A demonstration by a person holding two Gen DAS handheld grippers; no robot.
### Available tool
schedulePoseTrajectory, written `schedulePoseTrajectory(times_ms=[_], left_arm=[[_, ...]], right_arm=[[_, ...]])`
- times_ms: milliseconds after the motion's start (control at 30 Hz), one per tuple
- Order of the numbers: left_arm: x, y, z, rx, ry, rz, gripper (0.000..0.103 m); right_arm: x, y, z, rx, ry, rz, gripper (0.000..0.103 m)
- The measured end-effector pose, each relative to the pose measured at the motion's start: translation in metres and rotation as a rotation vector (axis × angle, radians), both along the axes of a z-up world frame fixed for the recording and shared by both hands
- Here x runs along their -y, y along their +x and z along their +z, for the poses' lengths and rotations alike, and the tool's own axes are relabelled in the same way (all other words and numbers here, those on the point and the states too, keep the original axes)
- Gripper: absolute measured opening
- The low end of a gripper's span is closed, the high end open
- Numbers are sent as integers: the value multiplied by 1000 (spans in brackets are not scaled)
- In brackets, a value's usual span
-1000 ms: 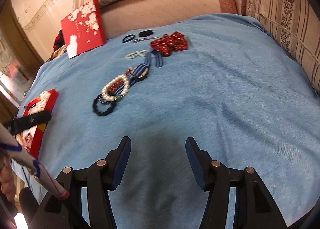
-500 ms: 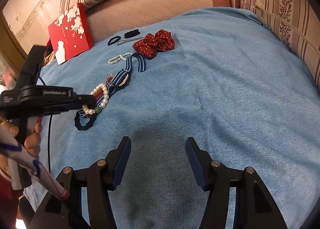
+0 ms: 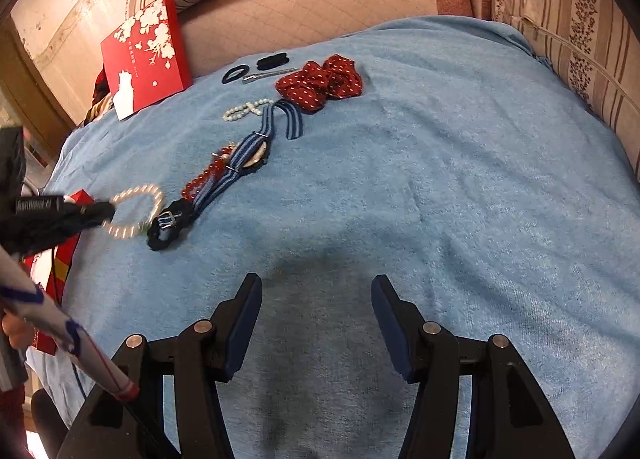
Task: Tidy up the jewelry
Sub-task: 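Grasp the pearl bracelet with left gripper while right grasps red polka-dot bow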
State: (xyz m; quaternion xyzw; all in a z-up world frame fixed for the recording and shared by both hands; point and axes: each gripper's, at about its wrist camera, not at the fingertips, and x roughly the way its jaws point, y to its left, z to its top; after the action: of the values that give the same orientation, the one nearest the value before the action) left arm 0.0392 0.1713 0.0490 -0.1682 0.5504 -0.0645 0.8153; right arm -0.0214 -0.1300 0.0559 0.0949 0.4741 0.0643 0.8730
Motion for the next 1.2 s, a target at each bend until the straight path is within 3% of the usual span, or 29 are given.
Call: schedulePoseTrajectory(times_ms=[200, 467, 633, 867, 900, 967, 1000, 1067, 1100, 1200], left_arm=[[-14, -10, -18, -26, 4, 4, 9], [-8, -15, -22, 4, 19, -8, 11], [-6, -13, -22, 4, -21, -4, 27], [8, -13, -22, 31, 29, -31, 34], [10, -13, -22, 35, 38, -30, 35], [13, -14, -22, 43, 56, -23, 35], [14, -15, -22, 46, 66, -16, 34], [16, -15, -22, 44, 100, -13, 20], [17, -14, -22, 38, 113, -17, 9], [14, -17, -18, 31, 53, -8, 9]], right_arm=[[-3, 24, 12, 50, -35, 10, 61], [20, 109, 33, 86, 4, -64, 63], [17, 165, 25, 57, 30, -71, 68], [12, 210, -2, -32, 34, -80, 68], [12, 212, -6, -43, 37, -81, 66], [14, 213, -12, -60, 46, -84, 41], [16, 213, -13, -66, 57, -86, 34], [19, 208, -11, -64, 68, -90, 21], [21, 205, -9, -61, 65, -91, 21], [24, 196, 0, -38, 30, -91, 18]])
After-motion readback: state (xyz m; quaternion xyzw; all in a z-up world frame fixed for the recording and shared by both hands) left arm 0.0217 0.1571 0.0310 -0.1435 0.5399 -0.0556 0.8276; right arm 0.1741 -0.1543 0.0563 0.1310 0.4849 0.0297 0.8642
